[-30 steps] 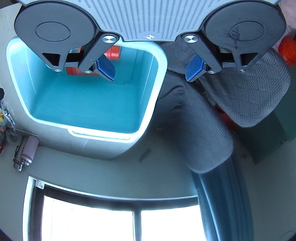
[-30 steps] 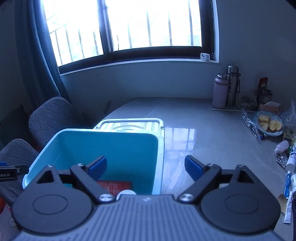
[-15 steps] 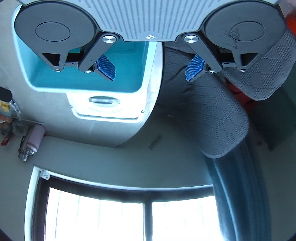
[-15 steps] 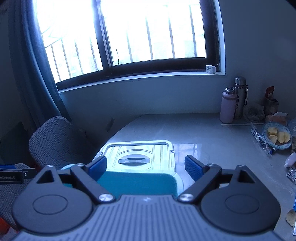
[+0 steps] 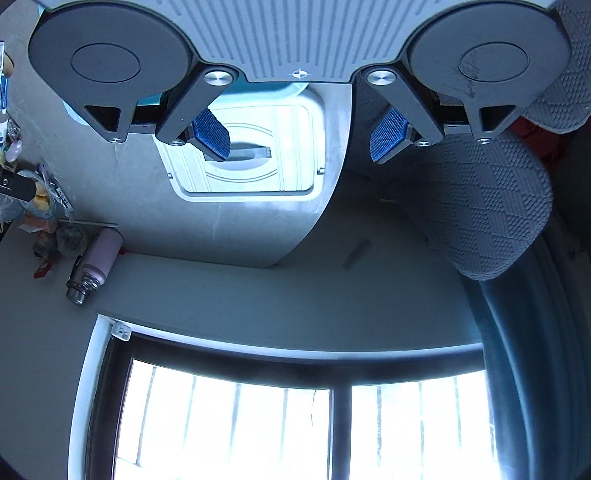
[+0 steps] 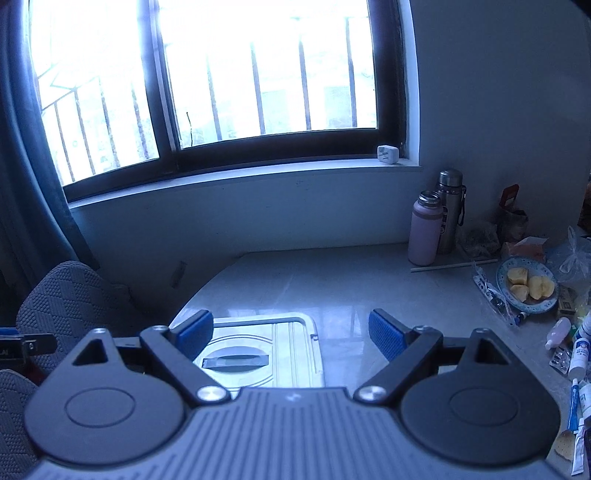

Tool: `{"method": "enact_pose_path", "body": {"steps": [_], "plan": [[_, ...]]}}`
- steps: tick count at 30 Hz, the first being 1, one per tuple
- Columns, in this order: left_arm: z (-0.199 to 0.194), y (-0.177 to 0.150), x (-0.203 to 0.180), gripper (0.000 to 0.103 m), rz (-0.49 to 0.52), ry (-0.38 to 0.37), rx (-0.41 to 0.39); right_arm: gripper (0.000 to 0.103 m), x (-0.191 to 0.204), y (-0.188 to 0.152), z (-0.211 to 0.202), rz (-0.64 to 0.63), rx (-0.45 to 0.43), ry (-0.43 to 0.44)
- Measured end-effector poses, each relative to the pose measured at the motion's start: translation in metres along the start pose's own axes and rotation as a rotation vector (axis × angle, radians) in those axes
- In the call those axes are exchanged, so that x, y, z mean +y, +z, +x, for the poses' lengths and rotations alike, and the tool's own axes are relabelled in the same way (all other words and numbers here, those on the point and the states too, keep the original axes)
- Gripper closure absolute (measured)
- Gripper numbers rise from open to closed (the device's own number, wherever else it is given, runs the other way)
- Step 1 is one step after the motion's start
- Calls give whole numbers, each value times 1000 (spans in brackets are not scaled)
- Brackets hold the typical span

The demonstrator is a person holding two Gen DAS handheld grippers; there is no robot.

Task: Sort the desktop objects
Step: 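Lower both open grippers onto the edge of the white lid, then close both grippers on the lid rim and tilt it up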

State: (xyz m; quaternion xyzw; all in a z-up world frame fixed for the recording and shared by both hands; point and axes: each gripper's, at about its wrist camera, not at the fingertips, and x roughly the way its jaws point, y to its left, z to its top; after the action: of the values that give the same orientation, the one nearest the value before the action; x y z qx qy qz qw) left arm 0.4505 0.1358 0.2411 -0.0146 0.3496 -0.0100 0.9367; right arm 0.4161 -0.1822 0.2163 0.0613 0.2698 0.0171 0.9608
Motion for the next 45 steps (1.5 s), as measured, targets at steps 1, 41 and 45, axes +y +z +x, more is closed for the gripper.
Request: {"method": "enact_pose_path", "body": {"steps": [1,41,45], "plan": [[8,3,1,18,-4,-8,8,12,0,2,5,-2,7,-4],[358,0,50,18,-63,52,599,12,-8,-42,362,5,833,54],[372,-3,53,18,-90,40,629,12,-8,-48,371,4,849,36]]}}
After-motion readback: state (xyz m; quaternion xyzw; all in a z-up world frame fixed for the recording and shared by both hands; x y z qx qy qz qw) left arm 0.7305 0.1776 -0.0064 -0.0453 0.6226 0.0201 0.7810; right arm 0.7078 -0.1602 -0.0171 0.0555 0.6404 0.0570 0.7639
